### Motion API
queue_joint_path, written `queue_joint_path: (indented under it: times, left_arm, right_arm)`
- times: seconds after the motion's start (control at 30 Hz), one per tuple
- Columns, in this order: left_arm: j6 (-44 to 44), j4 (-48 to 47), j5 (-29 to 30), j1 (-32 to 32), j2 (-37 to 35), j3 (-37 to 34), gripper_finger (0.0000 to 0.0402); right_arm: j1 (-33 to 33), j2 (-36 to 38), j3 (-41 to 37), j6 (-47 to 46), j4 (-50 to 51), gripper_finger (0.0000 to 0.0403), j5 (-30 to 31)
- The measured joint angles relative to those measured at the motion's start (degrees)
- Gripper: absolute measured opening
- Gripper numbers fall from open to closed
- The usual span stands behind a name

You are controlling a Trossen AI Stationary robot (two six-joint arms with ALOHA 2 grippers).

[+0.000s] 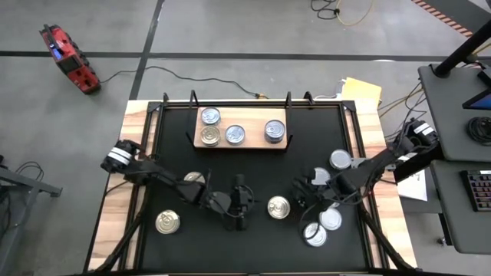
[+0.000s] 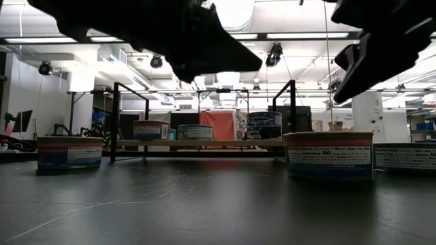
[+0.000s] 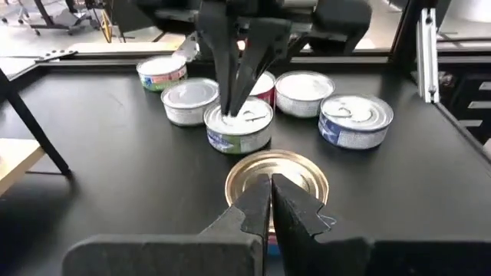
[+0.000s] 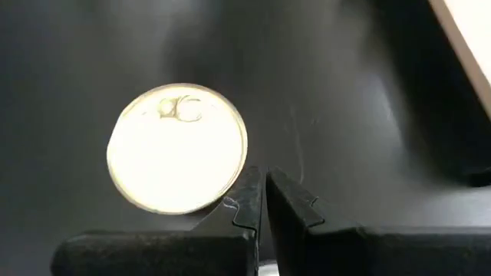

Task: Stack canned seafood by type on shelf
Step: Stack the blue tuna can on top of the other blue tuna can on the shelf

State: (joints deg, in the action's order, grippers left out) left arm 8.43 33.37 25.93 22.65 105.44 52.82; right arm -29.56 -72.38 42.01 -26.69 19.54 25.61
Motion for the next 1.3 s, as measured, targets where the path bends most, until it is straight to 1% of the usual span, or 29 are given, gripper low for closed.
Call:
queue_joint_path:
  times: [0.13,0.23,0.33,0.43,0.57,0.87,1.0,1.17,1.3]
  left_arm:
    - [-2.00,4.10,0.00,-0.09,3.32,0.02,0.0000]
    - [-4.11,9.35,0.00,-0.09,6.54,0.02,0.0000]
    - [-4.64,13.89,0.00,-0.11,9.53,0.02,0.0000]
    - [-4.75,16.00,-0.02,-0.09,11.41,0.02,0.0000]
    - [-4.27,16.58,0.00,-0.02,12.18,0.02,0.0000]
    - [1.23,16.93,0.00,0.04,12.14,0.02,0.0000]
    - [3.21,16.71,-0.02,0.13,12.14,0.02,0.0000]
    - [2.54,16.56,-0.02,0.42,12.09,0.02,0.0000]
    - [2.16,12.89,-0.06,0.76,11.38,0.02,0.0000]
  right_arm:
    - [-1.29,-1.31,-0.44,-0.25,-2.97,0.0013,-0.08]
    - [-1.48,-2.98,-0.58,-0.10,-6.10,0.0013,-0.14]
    - [-1.47,-5.33,-0.65,0.14,-8.58,0.0013,-0.19]
    - [-1.47,-7.57,-0.67,0.04,-9.94,0.0013,-0.36]
    - [-1.47,-9.28,-0.69,-0.41,-10.03,0.0013,-2.08]
    - [-1.44,-12.40,-0.69,-2.11,-12.78,0.0013,-1.96]
    - [-1.44,-15.58,-0.54,-2.01,-17.45,0.0013,-0.50]
    - [-1.40,-20.04,0.10,2.60,-26.67,0.0013,1.25]
    - [-0.83,-21.63,1.72,5.11,-27.03,0.0013,4.30]
